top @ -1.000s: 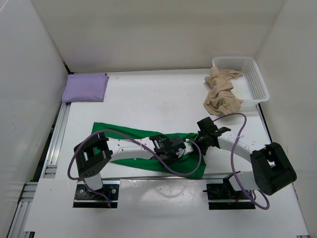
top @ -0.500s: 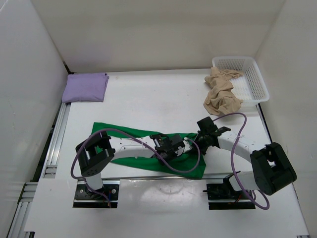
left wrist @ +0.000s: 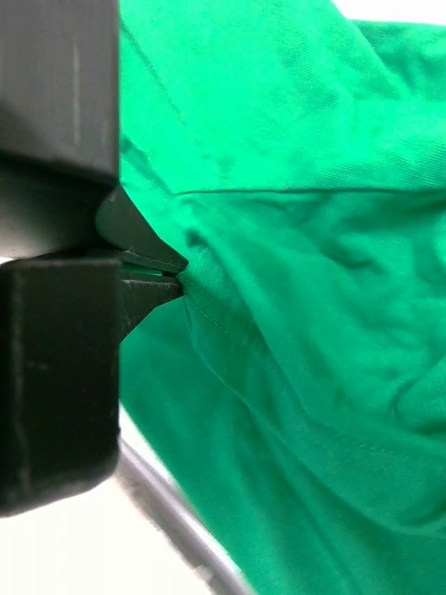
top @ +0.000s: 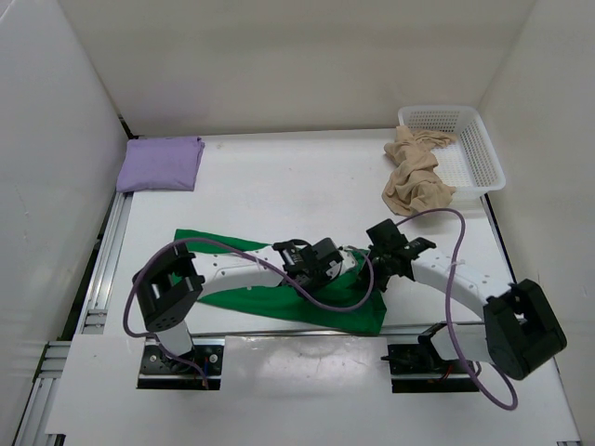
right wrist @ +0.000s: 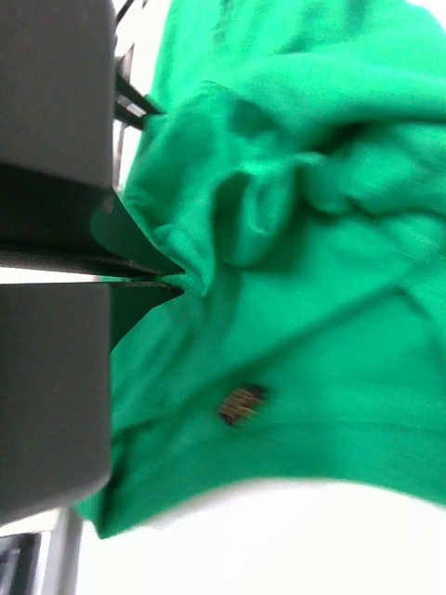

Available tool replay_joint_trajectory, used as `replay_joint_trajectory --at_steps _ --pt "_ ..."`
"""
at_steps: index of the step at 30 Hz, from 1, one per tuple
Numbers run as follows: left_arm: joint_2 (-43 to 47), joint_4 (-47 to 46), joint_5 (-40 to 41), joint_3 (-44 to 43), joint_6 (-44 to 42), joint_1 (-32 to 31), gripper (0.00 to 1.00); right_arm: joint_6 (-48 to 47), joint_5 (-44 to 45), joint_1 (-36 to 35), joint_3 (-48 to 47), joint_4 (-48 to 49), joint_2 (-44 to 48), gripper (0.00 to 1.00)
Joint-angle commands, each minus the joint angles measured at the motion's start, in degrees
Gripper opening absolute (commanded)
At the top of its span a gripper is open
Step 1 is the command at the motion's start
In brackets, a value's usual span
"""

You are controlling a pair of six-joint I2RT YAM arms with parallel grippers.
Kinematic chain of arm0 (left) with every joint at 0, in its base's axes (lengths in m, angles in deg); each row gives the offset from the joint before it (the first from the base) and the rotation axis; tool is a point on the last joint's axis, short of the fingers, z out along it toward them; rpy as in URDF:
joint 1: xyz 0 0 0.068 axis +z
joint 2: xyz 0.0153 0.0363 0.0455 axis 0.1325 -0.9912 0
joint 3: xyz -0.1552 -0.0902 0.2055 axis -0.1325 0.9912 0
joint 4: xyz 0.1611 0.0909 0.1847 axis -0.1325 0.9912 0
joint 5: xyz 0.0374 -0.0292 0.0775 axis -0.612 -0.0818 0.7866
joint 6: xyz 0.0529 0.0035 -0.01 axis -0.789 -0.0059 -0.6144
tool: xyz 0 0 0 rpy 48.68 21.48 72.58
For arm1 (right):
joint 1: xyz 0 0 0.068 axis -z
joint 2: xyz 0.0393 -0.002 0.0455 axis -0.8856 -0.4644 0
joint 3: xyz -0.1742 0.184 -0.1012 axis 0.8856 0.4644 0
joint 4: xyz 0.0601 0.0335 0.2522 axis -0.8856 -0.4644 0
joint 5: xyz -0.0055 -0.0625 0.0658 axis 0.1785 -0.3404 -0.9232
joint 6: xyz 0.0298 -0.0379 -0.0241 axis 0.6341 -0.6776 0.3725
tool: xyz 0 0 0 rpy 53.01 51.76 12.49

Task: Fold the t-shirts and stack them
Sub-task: Fold the other side of the tshirt into a rectangle

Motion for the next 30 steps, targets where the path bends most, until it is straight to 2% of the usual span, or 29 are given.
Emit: replay_joint_trajectory --at_steps 1,10,12,15,17,18,19,20,22,23,24,25,26,28,30 --pt "6.42 1.78 -3.53 1.48 0.03 0.46 0.1 1.3 2.89 -4.16 -1.62 -6.26 5.27 0.0" --pt "5.2 5.46 -5.82 2.63 0.03 0.46 0.1 12.37 4.31 -12.25 7.17 -10.58 13.89 0.03" --pt "4.15 5.47 -5.82 2.11 0.03 0.46 0.1 13.44 4.92 -12.26 9.63 -10.58 15.91 0.03" --pt "3.01 6.0 -6.35 1.58 0.03 0.46 0.1 14.5 6.15 -12.26 11.74 -9.0 17.68 0.08" --pt "3.0 6.52 -6.35 1.58 0.03 -0.07 0.1 14.5 5.1 -12.26 12.53 -6.81 17.68 0.21" --pt "2.48 6.52 -5.65 1.58 0.03 -0.07 0.12 14.5 5.1 -12.26 12.54 -6.8 17.68 0.34" --pt "2.47 7.13 -5.65 1.58 0.03 -0.07 0.14 14.5 5.1 -12.26 12.54 -6.8 17.68 0.37" --pt "2.47 7.14 -5.65 1.58 0.03 -0.07 0.18 14.5 5.71 -12.26 12.54 -6.8 18.2 0.37" --pt "2.47 8.18 -4.16 1.58 0.03 -0.07 0.38 14.5 7.29 -12.26 11.93 -8.11 20.66 0.38" --pt "3.08 8.72 -4.15 1.05 0.03 -0.07 0.49 13.97 9.64 -12.26 11.92 -9.42 23.54 0.38" --pt "3.7 9.33 -4.15 1.05 0.03 -0.07 0.69 13.97 11.23 -12.26 10.97 -10.22 25.22 0.38" --pt "5.62 9.95 -4.15 1.05 0.03 0.89 0.76 13.45 13.34 -12.26 9.39 -11.18 26.89 0.37" --pt "6.94 11.17 -4.15 0.35 0.03 1.77 0.89 12.4 15.71 -12.26 8.42 -13.02 29.52 0.37" --pt "12.28 11.88 -5.73 0.35 0.03 6.58 0.9 10.29 21.24 -10.69 5.26 -13.83 30.43 0.43" --pt "15.9 11.89 -6.26 -0.18 0.03 11.68 0.9 5.13 21.97 -6.13 2.97 -13.83 27.98 0.45"
